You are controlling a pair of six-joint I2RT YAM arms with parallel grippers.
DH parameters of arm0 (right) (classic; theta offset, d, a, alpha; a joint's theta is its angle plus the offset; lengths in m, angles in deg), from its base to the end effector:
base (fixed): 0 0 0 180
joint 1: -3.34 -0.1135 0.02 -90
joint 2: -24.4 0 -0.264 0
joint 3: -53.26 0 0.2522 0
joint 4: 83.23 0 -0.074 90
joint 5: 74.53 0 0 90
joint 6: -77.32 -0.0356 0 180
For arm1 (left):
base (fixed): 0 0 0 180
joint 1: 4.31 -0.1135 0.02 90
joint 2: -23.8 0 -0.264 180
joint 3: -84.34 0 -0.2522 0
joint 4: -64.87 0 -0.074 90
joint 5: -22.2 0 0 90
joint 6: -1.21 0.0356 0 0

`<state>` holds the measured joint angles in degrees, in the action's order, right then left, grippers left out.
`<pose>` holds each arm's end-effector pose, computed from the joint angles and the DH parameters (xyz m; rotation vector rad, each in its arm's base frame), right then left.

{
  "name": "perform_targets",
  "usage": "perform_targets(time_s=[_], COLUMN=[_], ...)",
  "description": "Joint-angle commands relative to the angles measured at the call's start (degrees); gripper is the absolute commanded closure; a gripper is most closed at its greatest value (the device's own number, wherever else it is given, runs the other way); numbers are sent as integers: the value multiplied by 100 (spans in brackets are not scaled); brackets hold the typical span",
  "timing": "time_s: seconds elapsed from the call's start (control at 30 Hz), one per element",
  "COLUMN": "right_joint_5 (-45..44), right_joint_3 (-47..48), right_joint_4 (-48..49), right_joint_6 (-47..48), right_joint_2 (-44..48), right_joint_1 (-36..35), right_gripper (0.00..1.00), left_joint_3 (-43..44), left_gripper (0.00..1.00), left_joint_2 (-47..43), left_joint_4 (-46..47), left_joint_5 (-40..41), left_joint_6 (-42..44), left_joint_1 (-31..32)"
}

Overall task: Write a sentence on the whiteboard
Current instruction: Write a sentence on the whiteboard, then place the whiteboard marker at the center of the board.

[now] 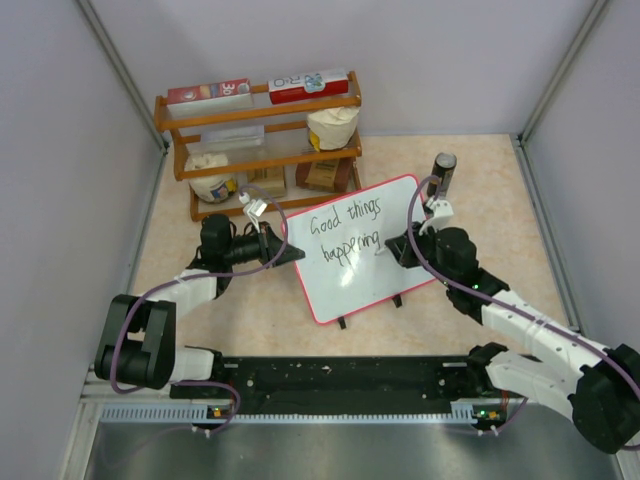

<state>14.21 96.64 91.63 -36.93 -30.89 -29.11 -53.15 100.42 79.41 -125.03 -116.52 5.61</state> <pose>0.1871 0.1180 0.2463 -0.1218 1.9179 0.6560 0.2466 -0.0735 0.1977 0.4186 1.9434 -1.3805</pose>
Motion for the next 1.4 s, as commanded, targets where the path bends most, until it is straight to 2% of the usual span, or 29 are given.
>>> perform_targets(time_s=[0.0, 0.33, 0.7, 0.8, 0.83, 0.97, 1.17, 1.23, 1.27, 1.3, 1.33, 1.37], right_joint_5=[99, 47, 108, 108, 108, 108, 284, 293, 319, 319, 319, 336], right_joint_3=[-62, -98, 87, 183, 184, 175, 193, 193, 201, 210, 219, 219], right_joint_4=[332, 307, 43, -1, -10, -45, -106, -124, -133, -150, -168, -194], right_joint_6=[-290, -616, -555, -511, -502, -493, -510, -511, -511, -511, -502, -502], right_joint_2=[-35, 1230, 1275, 1240, 1240, 1284, 1301, 1327, 1336, 1336, 1336, 1336], right_joint_1=[72, 63, 72, 72, 81, 98, 133, 133, 133, 133, 133, 133], right_gripper=[100, 100, 100, 100, 100, 100, 100, 100, 100, 100, 100, 100], left_joint_3=[-274, -274, -107, -54, -45, -54, -229, -265, -291, -317, -344, -405], left_gripper=[100, 100, 99, 90, 82, 62, 40, 25, 22, 6, 1, 1], left_joint_2=[134, 134, 134, 108, 90, -138, -690, -885, -1086, -1201, -1315, -1569], left_joint_4=[-553, -571, -868, -1000, -1045, -1177, -1230, -1256, -1326, -1335, -1353, -1370], left_joint_5=[107, 142, 142, 221, 291, 502, 766, 950, 1029, 1169, 1249, 1354], left_joint_6=[1384, 1375, 1524, 1577, 1612, 1647, 1630, 1578, 1560, 1542, 1499, 1463], left_joint_1=[204, 204, 257, 318, 327, 336, 336, 336, 336, 336, 336, 336])
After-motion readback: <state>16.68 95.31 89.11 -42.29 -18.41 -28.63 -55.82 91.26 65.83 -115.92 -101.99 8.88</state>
